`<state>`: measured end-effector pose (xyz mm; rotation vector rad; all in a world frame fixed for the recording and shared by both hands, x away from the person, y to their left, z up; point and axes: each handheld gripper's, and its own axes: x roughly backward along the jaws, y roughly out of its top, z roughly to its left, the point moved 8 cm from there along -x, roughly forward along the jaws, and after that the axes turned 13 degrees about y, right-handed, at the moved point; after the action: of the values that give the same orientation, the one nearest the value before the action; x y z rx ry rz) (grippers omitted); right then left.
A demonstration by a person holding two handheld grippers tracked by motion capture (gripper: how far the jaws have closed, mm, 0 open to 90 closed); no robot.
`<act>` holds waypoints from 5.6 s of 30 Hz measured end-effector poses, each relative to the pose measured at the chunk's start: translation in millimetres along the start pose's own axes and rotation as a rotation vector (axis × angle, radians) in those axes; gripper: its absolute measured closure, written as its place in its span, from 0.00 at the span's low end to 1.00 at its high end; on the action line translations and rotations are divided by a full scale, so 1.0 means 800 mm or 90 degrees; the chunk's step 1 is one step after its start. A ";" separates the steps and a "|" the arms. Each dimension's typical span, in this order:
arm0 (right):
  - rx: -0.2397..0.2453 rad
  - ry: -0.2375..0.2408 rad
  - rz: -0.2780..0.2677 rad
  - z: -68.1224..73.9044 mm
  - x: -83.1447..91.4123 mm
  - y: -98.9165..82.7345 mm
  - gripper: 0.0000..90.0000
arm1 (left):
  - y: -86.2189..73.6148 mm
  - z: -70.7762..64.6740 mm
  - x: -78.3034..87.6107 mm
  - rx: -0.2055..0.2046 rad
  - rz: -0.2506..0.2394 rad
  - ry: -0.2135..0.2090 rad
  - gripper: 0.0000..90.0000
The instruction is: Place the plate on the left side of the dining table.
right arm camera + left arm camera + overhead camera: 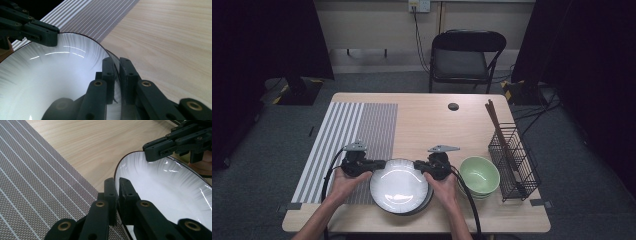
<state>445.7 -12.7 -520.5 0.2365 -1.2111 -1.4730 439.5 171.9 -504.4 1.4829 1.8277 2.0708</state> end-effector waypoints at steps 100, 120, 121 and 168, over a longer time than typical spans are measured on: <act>-0.002 -0.007 -0.063 -0.014 0.002 0.034 0.92 | 0.002 0.021 0.013 0.075 -0.015 0.018 0.85; 0.007 -0.024 -0.091 -0.018 0.012 0.060 0.93 | 0.033 0.036 0.002 0.081 -0.028 0.045 0.95; 0.006 -0.026 -0.089 -0.019 0.011 0.060 0.93 | 0.033 0.036 0.001 0.085 -0.030 0.041 0.95; -0.090 -0.011 -0.071 -0.022 0.005 0.029 0.93 | 0.021 0.048 0.015 0.080 -0.016 0.088 0.70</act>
<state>471.2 -21.1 -508.7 0.1984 -1.1158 -1.6533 465.9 202.5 -489.2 1.3650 2.0489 2.1341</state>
